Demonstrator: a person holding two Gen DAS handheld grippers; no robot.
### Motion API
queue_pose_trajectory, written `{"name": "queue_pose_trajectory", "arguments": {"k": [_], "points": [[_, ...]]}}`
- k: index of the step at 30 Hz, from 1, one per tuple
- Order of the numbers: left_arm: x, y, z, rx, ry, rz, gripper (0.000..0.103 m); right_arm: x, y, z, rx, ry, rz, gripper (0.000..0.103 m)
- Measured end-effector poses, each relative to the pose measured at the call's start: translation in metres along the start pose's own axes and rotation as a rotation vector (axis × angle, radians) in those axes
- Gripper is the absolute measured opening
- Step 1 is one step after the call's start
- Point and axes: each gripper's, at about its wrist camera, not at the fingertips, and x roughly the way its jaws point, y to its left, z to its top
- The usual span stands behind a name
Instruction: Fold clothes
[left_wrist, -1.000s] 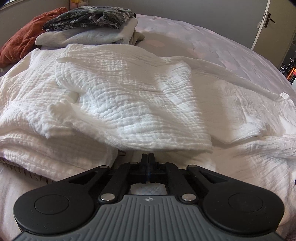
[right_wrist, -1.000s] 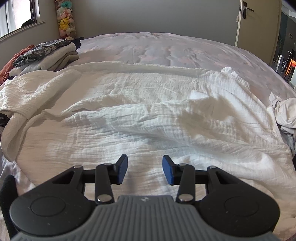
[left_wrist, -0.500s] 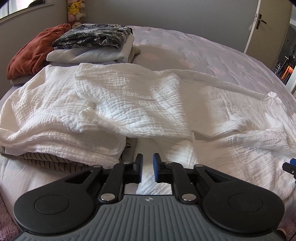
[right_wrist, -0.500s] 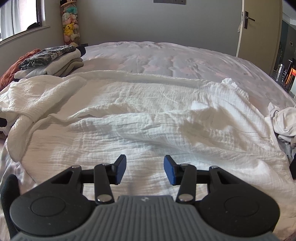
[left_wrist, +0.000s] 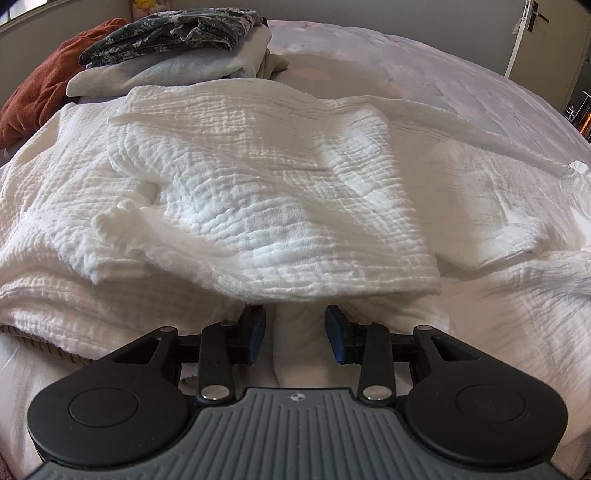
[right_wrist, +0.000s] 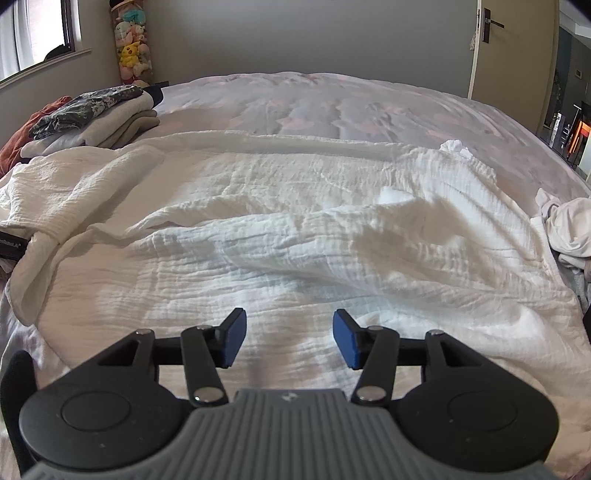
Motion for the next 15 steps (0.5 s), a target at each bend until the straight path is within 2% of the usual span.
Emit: {"name": "queue_pose_trajectory", "arguments": {"k": [2, 4, 6, 10, 15], "points": [[0.003, -0.001, -0.001, 0.002, -0.003, -0.001, 0.033, 0.002, 0.0, 0.0, -0.001, 0.009, -0.002, 0.056], [0.003, -0.002, -0.001, 0.002, -0.01, -0.01, 0.014, 0.005, 0.0, 0.0, -0.004, 0.019, -0.004, 0.056], [0.0, -0.001, -0.001, -0.004, -0.017, -0.014, 0.005, 0.006, 0.001, 0.0, -0.005, 0.028, -0.005, 0.056], [-0.015, 0.001, -0.002, -0.023, -0.043, -0.012, 0.003, 0.01, 0.0, -0.001, -0.004, 0.051, -0.011, 0.056], [-0.057, 0.008, -0.008, -0.04, -0.087, -0.009, 0.002, 0.016, 0.0, -0.001, -0.006, 0.099, -0.019, 0.058]]}}
